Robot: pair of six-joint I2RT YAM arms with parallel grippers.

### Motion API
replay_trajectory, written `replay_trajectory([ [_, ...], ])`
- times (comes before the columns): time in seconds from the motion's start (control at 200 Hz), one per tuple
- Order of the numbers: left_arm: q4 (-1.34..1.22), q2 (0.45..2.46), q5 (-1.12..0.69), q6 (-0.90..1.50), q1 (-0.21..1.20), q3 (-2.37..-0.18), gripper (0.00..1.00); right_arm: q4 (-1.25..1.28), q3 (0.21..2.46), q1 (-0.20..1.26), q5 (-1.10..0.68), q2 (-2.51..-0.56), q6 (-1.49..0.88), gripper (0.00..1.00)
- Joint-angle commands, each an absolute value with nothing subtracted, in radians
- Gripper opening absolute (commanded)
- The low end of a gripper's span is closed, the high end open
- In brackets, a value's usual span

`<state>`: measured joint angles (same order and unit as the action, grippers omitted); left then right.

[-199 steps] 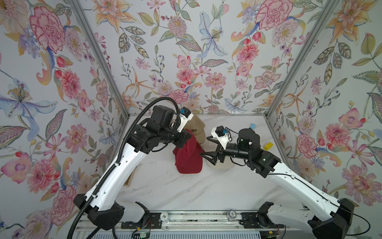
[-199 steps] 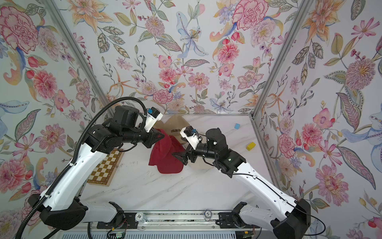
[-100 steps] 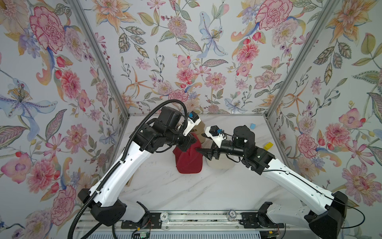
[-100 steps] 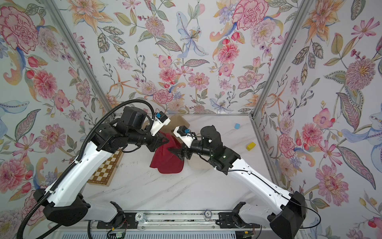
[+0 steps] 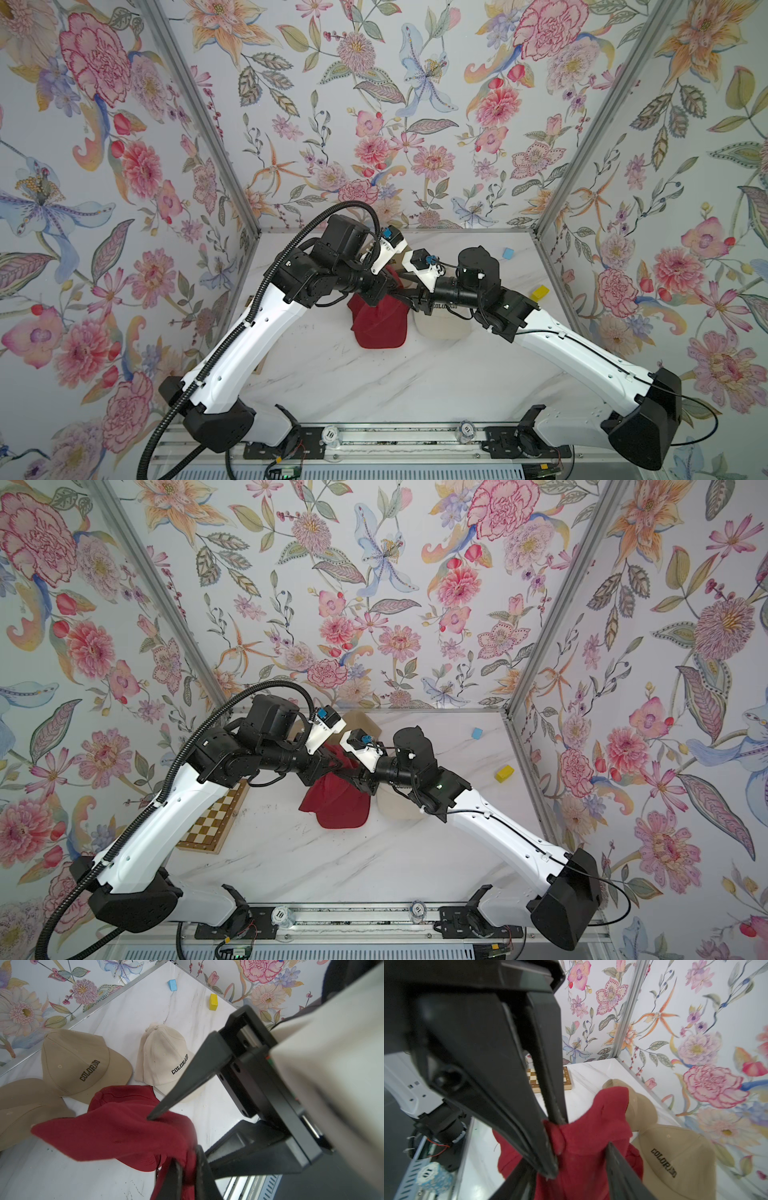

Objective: Stack the baseball caps by color
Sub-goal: Place the baseball cap on the baseball cap.

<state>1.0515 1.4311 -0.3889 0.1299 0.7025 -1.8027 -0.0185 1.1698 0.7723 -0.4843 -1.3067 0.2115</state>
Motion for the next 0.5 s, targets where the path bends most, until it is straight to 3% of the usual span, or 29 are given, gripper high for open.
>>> replay_trajectory([
  [0.0, 1.022, 1.434, -0.428, 0.103, 0.716, -1.822, 0.0, 0.0, 1.201, 0.783, -0.511, -1.317, 0.21, 0.43],
  [0.155, 1.017, 1.434, -0.442, 0.092, 0.716, -1.814, 0.0, -0.011, 1.204, 0.793, -0.517, -1.319, 0.204, 0.3],
  [0.275, 1.017, 1.435, -0.446, 0.086, 0.716, -1.809, 0.0, -0.013, 1.2, 0.801, -0.513, -1.318, 0.197, 0.1],
  [0.495, 1.017, 1.43, -0.429, 0.077, 0.717, -1.811, 0.0, -0.016, 1.178, 0.808, -0.488, -1.291, 0.176, 0.0],
])
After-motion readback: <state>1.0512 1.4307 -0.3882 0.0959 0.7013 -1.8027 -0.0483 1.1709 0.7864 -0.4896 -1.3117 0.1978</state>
